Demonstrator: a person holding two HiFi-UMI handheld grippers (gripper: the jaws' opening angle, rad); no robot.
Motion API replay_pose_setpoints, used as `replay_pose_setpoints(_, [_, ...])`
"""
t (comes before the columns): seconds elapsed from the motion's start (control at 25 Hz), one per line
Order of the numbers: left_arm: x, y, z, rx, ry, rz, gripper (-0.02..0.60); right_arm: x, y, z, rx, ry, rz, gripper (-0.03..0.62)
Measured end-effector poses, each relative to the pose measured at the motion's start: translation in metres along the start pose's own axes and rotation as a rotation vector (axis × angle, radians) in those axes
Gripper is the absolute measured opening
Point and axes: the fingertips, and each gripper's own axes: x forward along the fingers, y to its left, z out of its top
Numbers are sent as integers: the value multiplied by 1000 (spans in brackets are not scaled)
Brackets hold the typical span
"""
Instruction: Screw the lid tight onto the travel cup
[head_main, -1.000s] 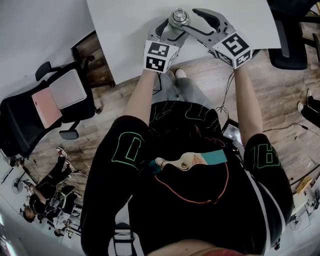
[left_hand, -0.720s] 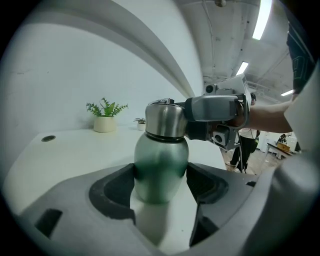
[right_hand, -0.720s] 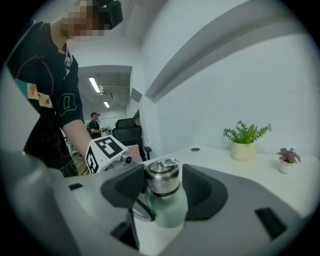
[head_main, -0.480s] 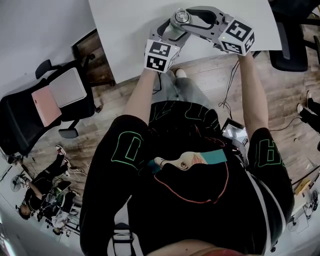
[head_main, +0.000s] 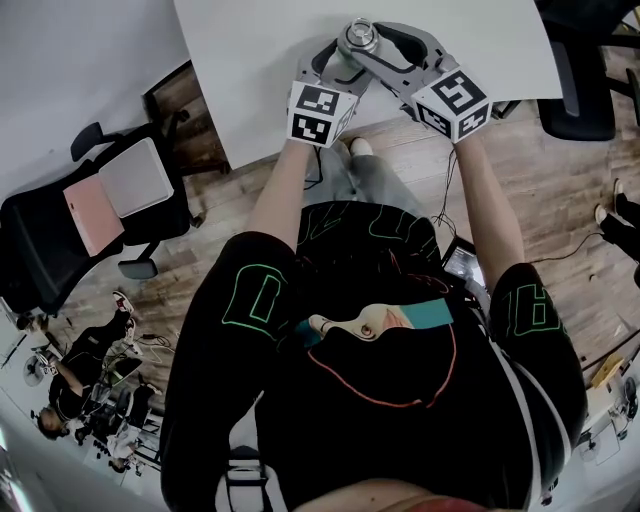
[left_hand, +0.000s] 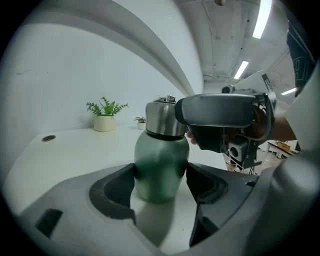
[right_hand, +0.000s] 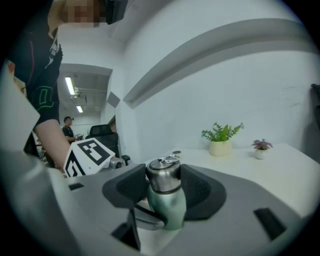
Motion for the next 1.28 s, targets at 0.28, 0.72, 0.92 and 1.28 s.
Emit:
replay_pose_setpoints(0.28, [2, 1, -1, 1, 8, 9, 333, -2, -5, -4, 160, -101, -315, 227])
replay_pose_setpoints(0.72, [-1, 3, -3, 0, 17, 9, 333, -3, 1, -6, 91, -46, -272, 269])
replay_pose_setpoints(0.92, [-1, 3, -4, 0, 17, 11, 331, -12, -6, 5, 0, -25, -152, 268])
replay_pose_setpoints(1.28, [0, 4, -6, 10, 26, 3, 328, 0, -2, 2, -120, 90, 126, 267])
